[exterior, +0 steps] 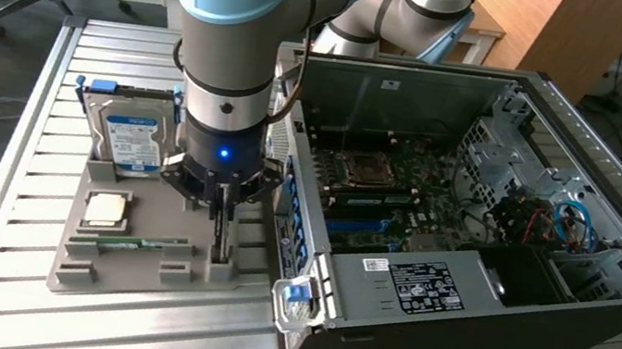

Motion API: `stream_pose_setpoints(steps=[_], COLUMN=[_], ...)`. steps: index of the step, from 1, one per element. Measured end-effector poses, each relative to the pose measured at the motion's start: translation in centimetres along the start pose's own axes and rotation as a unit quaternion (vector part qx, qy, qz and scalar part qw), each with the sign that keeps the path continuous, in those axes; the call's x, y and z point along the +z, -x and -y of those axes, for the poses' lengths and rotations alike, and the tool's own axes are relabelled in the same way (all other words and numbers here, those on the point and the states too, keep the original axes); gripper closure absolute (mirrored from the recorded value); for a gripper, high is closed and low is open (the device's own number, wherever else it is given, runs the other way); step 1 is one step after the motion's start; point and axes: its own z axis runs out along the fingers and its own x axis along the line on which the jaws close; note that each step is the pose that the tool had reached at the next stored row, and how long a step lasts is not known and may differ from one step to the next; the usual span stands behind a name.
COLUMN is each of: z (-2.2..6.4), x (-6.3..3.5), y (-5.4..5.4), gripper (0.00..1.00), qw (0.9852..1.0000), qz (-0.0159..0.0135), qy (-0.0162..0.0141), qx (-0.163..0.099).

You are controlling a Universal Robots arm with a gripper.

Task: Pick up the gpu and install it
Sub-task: 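Pick up the gpu and move the gpu toward the slot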

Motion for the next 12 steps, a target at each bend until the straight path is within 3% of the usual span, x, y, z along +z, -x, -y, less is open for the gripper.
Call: stream_pose_setpoints(steps=[12], z=[0.0], x=[0.01], y=[0.0], gripper=[0.74], qw=[0.9999], qz=[-0.0005], qy=[0.0002], qx=[-0.012])
